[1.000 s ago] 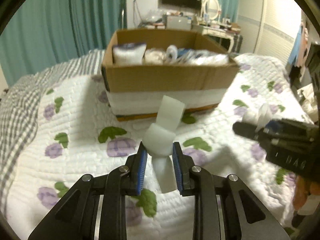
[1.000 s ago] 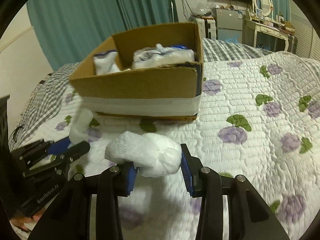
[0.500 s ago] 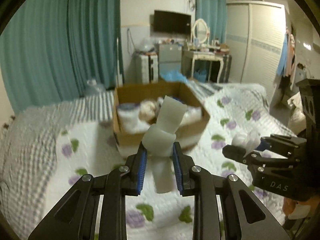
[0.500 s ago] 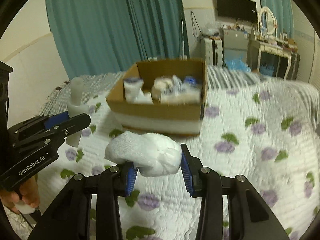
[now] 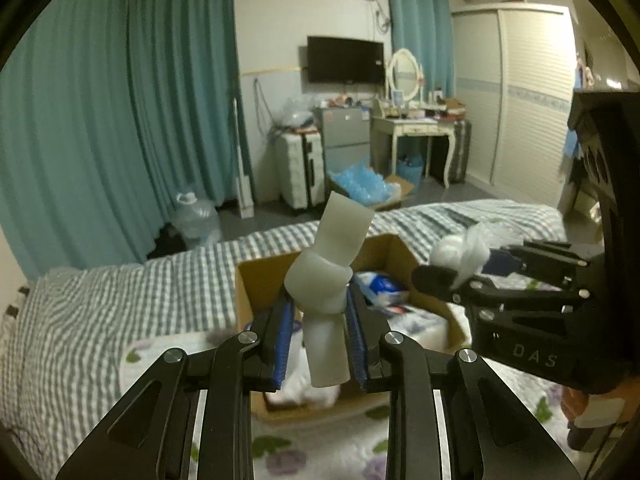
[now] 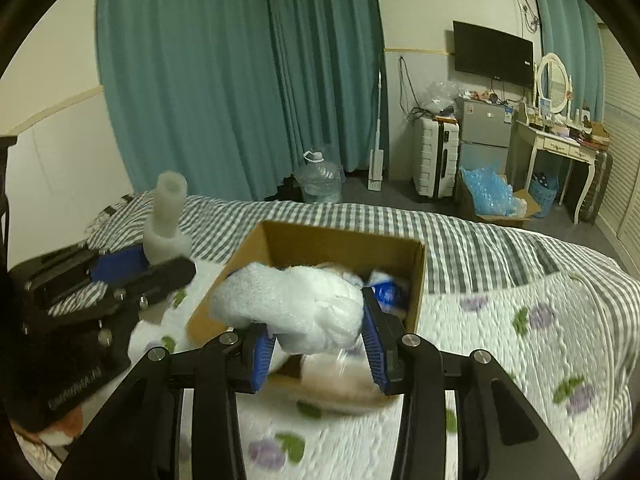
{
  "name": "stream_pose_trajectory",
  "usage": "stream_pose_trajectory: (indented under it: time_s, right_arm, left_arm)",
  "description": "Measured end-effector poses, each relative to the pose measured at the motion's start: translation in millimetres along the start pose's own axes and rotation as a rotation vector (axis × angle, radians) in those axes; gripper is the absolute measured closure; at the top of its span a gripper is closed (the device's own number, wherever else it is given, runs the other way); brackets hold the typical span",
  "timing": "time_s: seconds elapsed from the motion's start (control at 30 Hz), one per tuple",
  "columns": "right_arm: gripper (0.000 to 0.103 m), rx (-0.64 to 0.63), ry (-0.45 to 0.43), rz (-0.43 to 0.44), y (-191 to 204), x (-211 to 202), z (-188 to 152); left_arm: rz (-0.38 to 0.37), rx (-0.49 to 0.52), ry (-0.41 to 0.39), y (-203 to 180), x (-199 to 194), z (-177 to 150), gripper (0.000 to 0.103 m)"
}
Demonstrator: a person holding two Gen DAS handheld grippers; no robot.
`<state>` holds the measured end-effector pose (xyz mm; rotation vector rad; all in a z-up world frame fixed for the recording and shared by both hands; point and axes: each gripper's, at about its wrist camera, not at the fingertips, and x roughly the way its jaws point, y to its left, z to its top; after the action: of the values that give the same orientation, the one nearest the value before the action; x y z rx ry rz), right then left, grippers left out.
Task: Organize soft objects
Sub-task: 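Drop the foam piece and white cloth into the box with both tools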
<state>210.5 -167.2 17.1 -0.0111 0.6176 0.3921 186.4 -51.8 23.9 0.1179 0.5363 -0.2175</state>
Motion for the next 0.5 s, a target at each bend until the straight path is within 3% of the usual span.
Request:
stream_pose_trajectory:
  time_s: [0.33, 0.5]
  right_arm:
    - [0.064, 0.047, 0.084, 0.006, -37.5, 109.0, 15.4]
    - [0.061, 0.075, 0.133, -0.019, -47.4, 142.6, 7.2]
  left_arm:
    - [-0.075, 0.028, 0.084, 25.3, 106.2, -9.1, 0.074]
    - [-0.042, 0.019, 0.144, 25.2, 128.9, -17.2, 0.074]
